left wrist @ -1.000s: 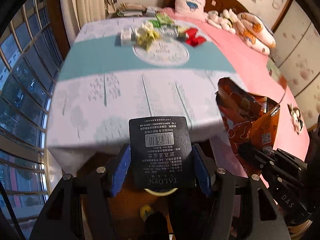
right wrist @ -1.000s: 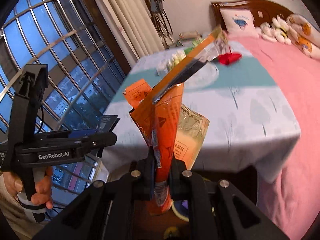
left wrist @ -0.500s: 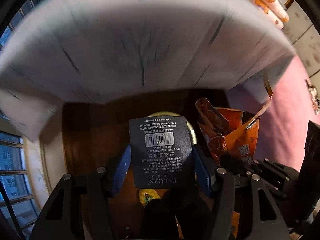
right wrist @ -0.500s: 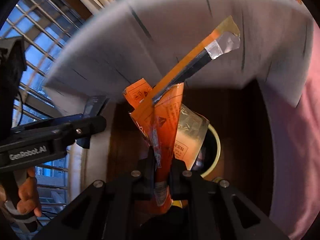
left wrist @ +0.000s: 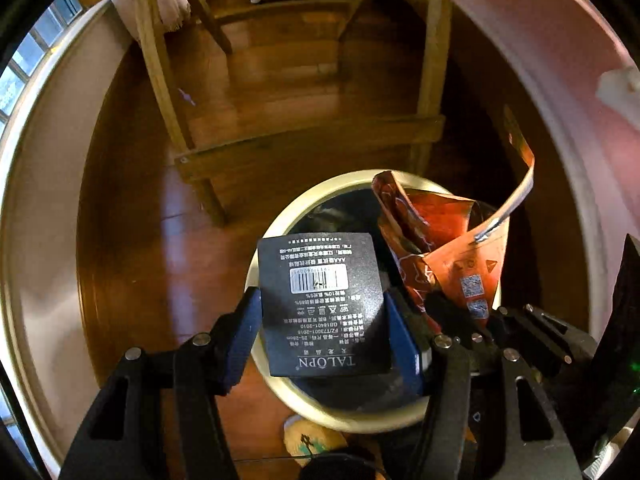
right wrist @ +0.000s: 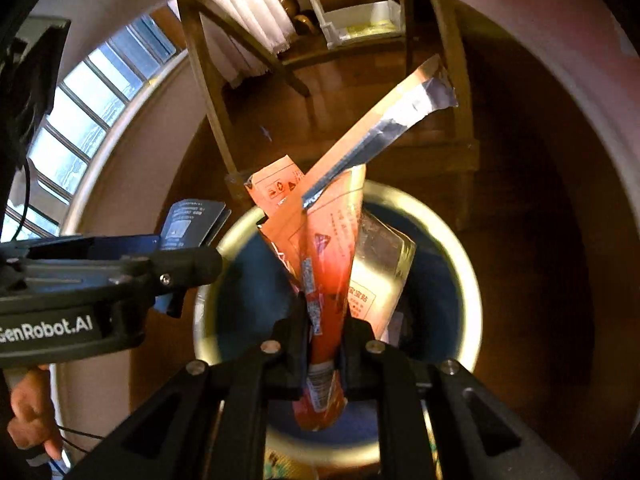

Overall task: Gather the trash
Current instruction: 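Carry black card and orange bag over the bin and open both tools, then raise both tools from the bin back toward the table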

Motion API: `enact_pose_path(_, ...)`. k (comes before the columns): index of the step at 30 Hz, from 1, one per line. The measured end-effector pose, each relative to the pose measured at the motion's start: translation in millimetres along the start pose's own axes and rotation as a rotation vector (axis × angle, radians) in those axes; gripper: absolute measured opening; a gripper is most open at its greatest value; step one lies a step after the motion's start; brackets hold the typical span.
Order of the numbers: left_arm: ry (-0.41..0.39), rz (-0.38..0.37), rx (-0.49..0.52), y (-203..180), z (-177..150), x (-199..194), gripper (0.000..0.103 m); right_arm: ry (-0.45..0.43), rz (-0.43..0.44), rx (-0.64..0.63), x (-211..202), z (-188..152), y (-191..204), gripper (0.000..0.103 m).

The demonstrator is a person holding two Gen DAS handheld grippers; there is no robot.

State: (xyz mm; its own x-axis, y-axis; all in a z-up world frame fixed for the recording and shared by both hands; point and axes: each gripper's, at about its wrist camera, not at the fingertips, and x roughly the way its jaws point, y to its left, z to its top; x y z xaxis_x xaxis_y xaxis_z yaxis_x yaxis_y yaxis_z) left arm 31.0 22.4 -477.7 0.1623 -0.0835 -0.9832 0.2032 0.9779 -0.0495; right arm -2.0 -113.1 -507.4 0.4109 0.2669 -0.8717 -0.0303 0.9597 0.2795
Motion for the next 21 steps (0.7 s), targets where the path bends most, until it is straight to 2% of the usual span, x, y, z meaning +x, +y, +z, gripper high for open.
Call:
enact_pose_path(2,0.003,-0.003,0.0,2.3,2.9,16.2,0.06,0.001,-0.006,-0.016,20.9,-3.8,-2.9,0.015)
enact_pose_path(4,0.009,-0.006,-0.003,5.8,5.4,28.3,0.061,0.025,-0.01,-0.004,36.3,-0.3,-6.8,0.026)
enact_pose_path(6,0.024,-0.013,-0.006,8.4,6.9,37.5,0.063,0.046,-0.015,0.0,47.1,0.7,-9.3,0.047)
enact_pose_path(8,0.03,-0.008,-0.004,9.3,8.2,43.3,0.068,0.061,-0.02,-0.001,53.5,0.5,-9.8,0.053)
enact_pose_path(9,0.033,-0.007,0.002,9.1,11.1,44.6,0.076,0.067,-0.022,-0.003,56.4,-0.6,-10.4,0.054)
enact_pose_path(12,0.012,0.025,0.023,8.9,12.5,46.5,0.083,0.078,-0.026,-0.014,56.2,-3.5,-7.7,0.055)
enact_pose_path(15,-0.006,0.047,0.03,9.5,11.7,40.4,0.095,0.088,-0.033,-0.018,48.7,-5.2,-4.6,0.056)
enact_pose_path(21,-0.022,0.065,0.03,12.0,6.4,1.4,0.095,0.084,-0.043,-0.007,15.1,-0.1,0.2,0.057)
